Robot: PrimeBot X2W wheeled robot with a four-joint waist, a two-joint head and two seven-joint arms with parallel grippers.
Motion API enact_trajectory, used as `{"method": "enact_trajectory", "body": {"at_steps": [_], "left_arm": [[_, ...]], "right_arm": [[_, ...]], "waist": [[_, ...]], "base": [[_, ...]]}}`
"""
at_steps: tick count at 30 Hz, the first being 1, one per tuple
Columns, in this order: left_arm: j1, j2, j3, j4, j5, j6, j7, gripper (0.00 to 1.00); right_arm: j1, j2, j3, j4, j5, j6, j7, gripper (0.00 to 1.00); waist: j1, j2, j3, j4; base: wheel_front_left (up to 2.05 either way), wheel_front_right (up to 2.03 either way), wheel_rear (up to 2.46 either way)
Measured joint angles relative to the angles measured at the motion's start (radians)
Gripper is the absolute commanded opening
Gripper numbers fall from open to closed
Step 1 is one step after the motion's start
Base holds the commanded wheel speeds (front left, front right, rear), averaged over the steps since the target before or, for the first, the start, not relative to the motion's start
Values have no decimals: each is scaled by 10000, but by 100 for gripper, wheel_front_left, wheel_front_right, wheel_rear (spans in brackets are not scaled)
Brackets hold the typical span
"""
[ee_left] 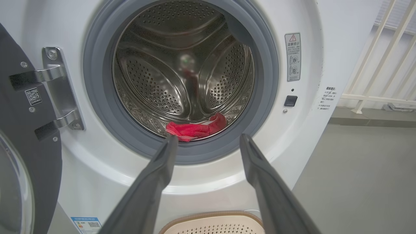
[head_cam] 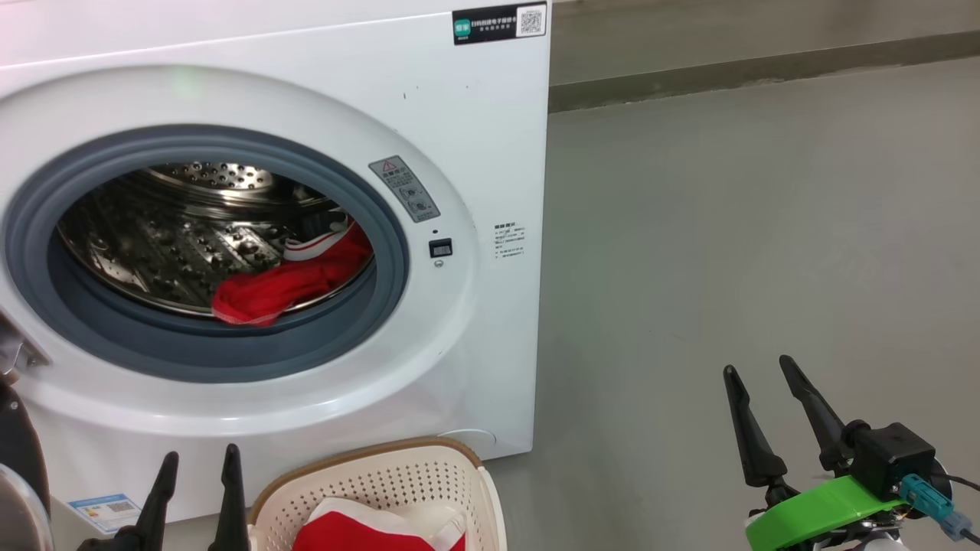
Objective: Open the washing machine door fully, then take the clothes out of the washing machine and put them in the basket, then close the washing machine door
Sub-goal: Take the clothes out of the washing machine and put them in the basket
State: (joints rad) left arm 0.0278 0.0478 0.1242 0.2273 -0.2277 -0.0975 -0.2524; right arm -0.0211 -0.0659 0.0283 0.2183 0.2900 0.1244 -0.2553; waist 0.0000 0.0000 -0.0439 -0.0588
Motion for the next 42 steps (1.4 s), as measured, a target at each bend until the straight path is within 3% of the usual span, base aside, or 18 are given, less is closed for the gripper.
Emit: {"method": "enact_trajectory", "body": {"at_steps": [42], "left_arm": [[-1, -35, 31, 115, 245, -75, 0, 100]], "right_arm": [[7, -123, 142, 27, 82, 0, 0, 100]], "waist": [[0, 0, 24, 15]], "base": [[0, 0, 0]]}}
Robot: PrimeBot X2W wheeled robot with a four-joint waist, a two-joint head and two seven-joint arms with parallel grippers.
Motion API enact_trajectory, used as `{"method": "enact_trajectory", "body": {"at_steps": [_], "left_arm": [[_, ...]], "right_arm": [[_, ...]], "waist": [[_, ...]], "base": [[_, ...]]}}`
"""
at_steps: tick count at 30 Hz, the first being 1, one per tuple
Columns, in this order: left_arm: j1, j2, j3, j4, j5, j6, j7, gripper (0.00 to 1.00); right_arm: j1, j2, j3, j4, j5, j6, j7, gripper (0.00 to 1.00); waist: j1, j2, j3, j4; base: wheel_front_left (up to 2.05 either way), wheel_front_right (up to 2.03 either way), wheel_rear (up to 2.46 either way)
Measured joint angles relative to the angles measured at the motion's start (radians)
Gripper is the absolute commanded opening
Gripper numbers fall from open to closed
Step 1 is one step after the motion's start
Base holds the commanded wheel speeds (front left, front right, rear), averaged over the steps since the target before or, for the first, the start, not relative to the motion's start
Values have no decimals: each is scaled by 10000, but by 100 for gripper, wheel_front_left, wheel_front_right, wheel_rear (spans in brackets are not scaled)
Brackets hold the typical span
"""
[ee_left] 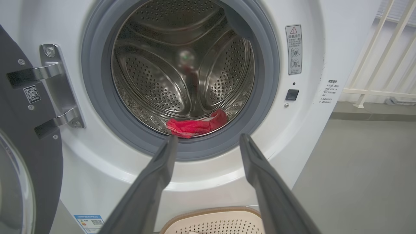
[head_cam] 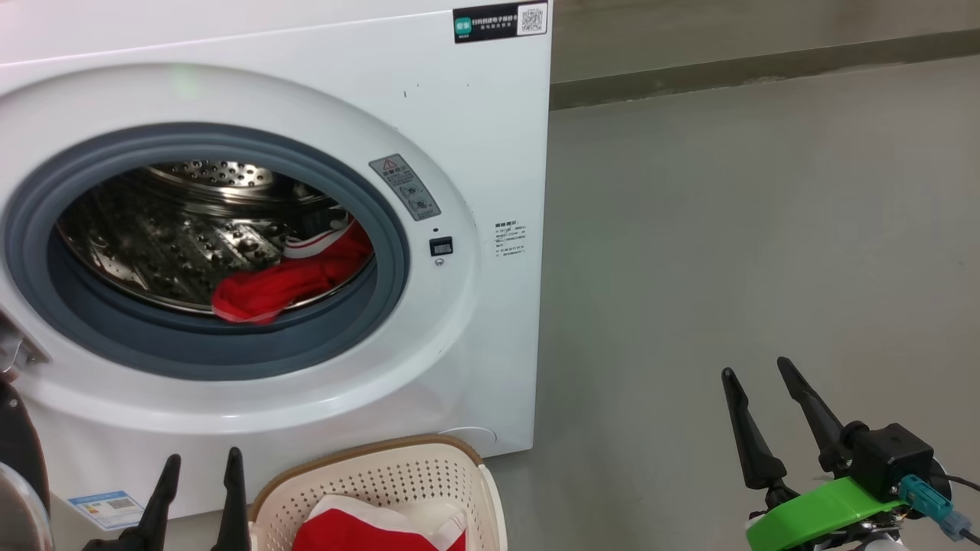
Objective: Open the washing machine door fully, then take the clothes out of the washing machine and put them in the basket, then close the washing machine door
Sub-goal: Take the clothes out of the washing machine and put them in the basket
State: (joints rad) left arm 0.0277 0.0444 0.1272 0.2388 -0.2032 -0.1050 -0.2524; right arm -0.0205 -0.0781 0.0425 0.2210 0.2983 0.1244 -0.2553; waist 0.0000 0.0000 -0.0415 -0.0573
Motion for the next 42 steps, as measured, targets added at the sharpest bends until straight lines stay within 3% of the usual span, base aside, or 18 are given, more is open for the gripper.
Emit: {"method": "enact_trajectory", "body": {"at_steps": [15, 28, 42], "left_arm": [[-1116, -25, 12, 454, 31, 92, 0, 100], [-3741, 50, 104, 1507, -8, 67, -2, 100], [-7209, 449, 644, 3664, -100, -23, -4, 100]], "right_arm": [[-21, -42, 146, 6, -4, 0, 0, 100], [-922, -71, 357, -278, -23, 0, 0, 100], [-2126, -159, 688, -548, -92, 0, 0, 100]], "waist": [[0, 0, 633, 128], [0, 1, 2100, 148], [0, 1, 4172, 140]], "base": [[0, 0, 0], [0, 0, 0], [0, 0, 0]]}}
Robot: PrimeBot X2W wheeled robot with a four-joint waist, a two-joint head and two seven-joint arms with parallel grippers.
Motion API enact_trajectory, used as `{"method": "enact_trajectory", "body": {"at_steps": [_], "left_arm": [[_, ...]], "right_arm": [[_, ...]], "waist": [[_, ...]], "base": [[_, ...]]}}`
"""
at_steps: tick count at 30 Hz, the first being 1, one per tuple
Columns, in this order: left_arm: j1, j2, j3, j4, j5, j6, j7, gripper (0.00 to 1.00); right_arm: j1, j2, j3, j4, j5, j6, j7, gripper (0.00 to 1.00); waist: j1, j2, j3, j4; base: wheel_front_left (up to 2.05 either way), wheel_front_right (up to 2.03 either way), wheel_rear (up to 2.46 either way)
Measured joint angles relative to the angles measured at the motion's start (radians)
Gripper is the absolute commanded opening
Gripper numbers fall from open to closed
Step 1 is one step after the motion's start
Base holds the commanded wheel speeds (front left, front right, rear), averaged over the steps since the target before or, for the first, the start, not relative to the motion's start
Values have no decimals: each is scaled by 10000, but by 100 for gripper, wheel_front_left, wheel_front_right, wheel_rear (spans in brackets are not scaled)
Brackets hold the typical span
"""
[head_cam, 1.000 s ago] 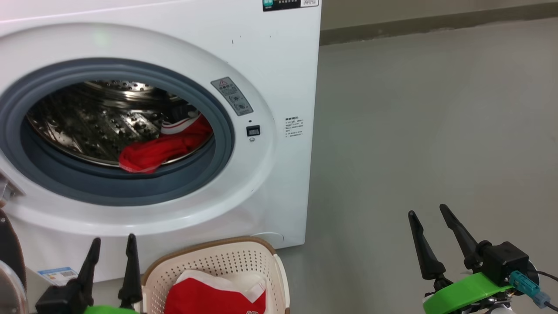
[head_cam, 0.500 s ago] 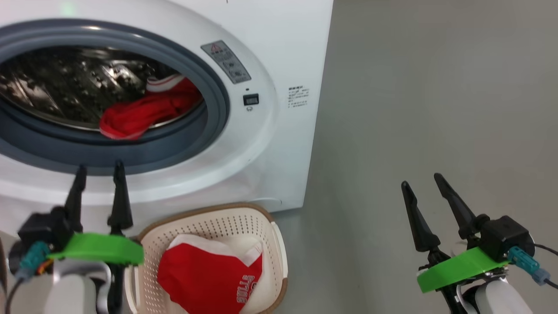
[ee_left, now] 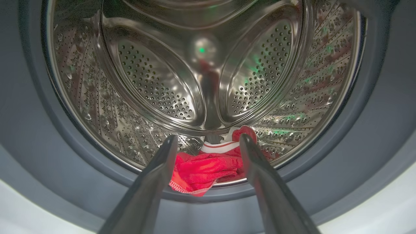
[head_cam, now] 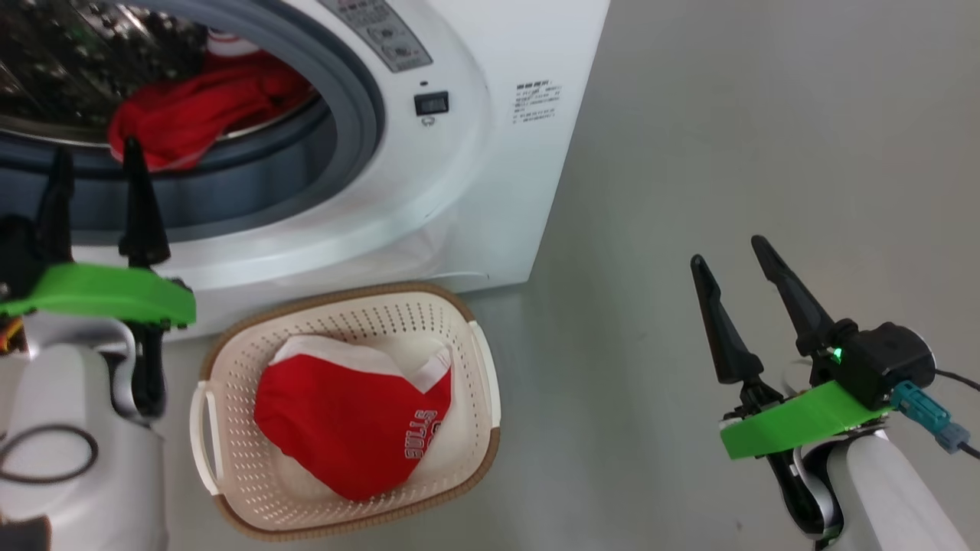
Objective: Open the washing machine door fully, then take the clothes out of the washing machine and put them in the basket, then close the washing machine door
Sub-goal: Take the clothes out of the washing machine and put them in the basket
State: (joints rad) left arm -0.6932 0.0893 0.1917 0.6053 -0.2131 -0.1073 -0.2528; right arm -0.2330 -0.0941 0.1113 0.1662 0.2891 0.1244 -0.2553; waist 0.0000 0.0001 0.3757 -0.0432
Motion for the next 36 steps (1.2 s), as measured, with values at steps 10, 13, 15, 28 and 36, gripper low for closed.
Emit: {"method": "enact_trajectory", "body": {"at_steps": [10, 13, 15, 28, 36], "left_arm": [[-2221, 497, 75, 2428, 21, 86, 2, 100], [-2808, 757, 94, 3035, 27, 184, 0, 100], [-3014, 842, 88, 3250, 40, 196, 2, 100], [-4490, 1808, -794, 5634, 999, 905, 1396, 100], [-4812, 2290, -1457, 6376, 1636, 1356, 2322, 100]], "right_arm": [[-430, -2, 349, -13, 0, 0, 0, 100], [-520, 6, 449, -10, 2, 0, 0, 100], [-607, 6, 504, -8, 8, 0, 0, 100], [-786, 84, 995, 27, 290, 0, 0, 100], [-857, 155, 1289, 31, 366, 0, 0, 100]], "waist": [[0, 0, 1037, -141], [0, -1, 1197, -296], [0, -1, 1242, -352], [-1, 0, 1537, -993], [0, 0, 1636, -1231]], "base": [[0, 0, 0], [0, 0, 0], [0, 0, 0], [0, 0, 0], [0, 0, 0]]}}
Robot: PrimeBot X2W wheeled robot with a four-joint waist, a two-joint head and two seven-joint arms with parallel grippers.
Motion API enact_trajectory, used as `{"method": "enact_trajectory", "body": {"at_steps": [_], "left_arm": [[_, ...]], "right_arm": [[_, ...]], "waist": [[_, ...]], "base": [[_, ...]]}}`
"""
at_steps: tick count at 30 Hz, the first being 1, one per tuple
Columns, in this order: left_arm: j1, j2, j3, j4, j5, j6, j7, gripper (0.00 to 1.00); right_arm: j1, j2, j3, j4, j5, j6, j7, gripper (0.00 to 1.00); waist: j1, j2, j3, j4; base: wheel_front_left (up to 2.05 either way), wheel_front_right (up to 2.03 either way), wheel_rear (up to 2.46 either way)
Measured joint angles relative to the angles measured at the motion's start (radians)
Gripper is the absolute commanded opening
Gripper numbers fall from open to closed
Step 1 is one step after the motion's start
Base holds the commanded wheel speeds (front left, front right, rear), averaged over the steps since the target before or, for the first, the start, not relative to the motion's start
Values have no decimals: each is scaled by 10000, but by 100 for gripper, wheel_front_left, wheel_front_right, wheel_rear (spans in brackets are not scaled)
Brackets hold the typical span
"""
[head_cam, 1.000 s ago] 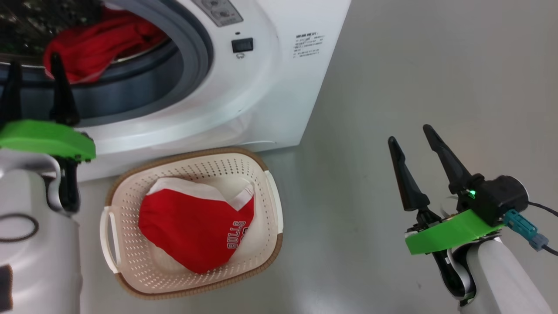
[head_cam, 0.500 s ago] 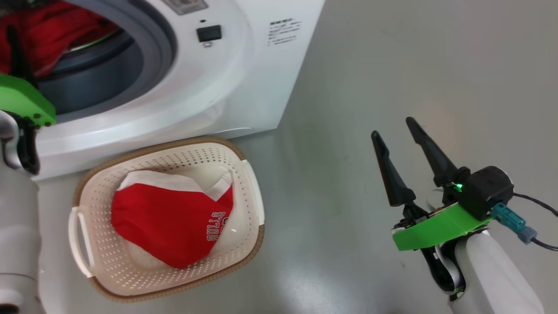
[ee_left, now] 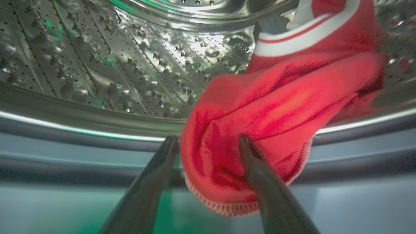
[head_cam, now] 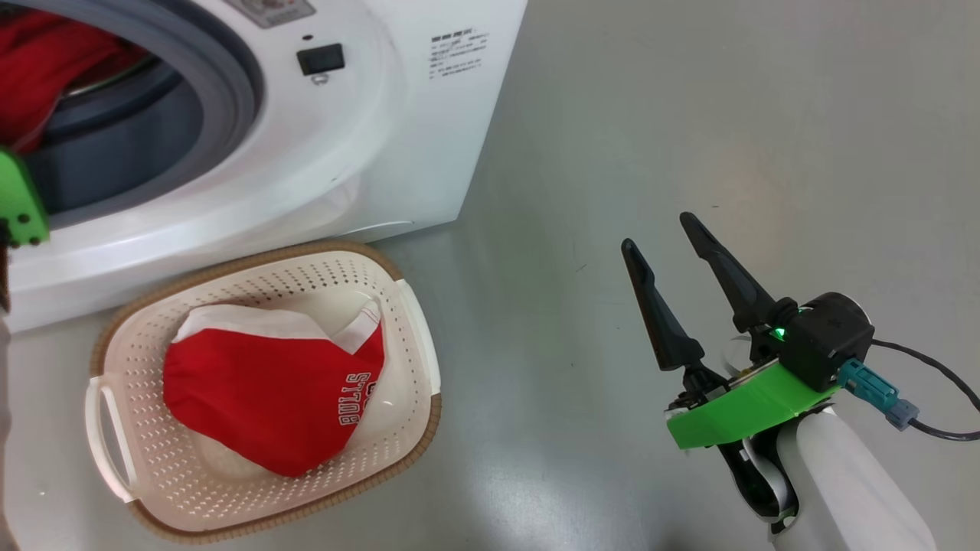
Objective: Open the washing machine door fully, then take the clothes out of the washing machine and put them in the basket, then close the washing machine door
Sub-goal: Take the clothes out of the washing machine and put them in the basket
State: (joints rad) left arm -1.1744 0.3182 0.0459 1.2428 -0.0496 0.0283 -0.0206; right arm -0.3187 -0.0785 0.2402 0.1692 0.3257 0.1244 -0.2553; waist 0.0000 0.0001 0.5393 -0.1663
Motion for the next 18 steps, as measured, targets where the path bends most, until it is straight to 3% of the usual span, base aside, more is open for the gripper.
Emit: {"method": "enact_trajectory", "body": {"at_steps": [10, 11, 12, 13, 18], "left_arm": [[-182, 146, -510, 261, 324, 180, 761, 100], [-182, 144, -502, 265, 307, 171, 811, 66], [-182, 144, -508, 267, 305, 155, 821, 13], [-182, 140, -531, 267, 305, 136, 821, 0], [-175, 42, -533, 263, 136, -115, 420, 0]], "right_arm": [[-137, 117, 6, -2, 140, 0, 0, 100], [-137, 119, 6, 2, 167, 0, 0, 100], [-137, 121, 6, 0, 182, 0, 0, 100], [-137, 125, 6, 2, 222, 0, 0, 100], [-138, 153, 4, -2, 301, 0, 0, 100]], "waist": [[0, 0, 118, -125], [0, 0, 122, -129], [0, 0, 126, -134], [0, 0, 132, -139], [0, 0, 153, -121]], "base": [[0, 0, 0], [0, 0, 0], [0, 0, 0], [0, 0, 0], [0, 0, 0]]}}
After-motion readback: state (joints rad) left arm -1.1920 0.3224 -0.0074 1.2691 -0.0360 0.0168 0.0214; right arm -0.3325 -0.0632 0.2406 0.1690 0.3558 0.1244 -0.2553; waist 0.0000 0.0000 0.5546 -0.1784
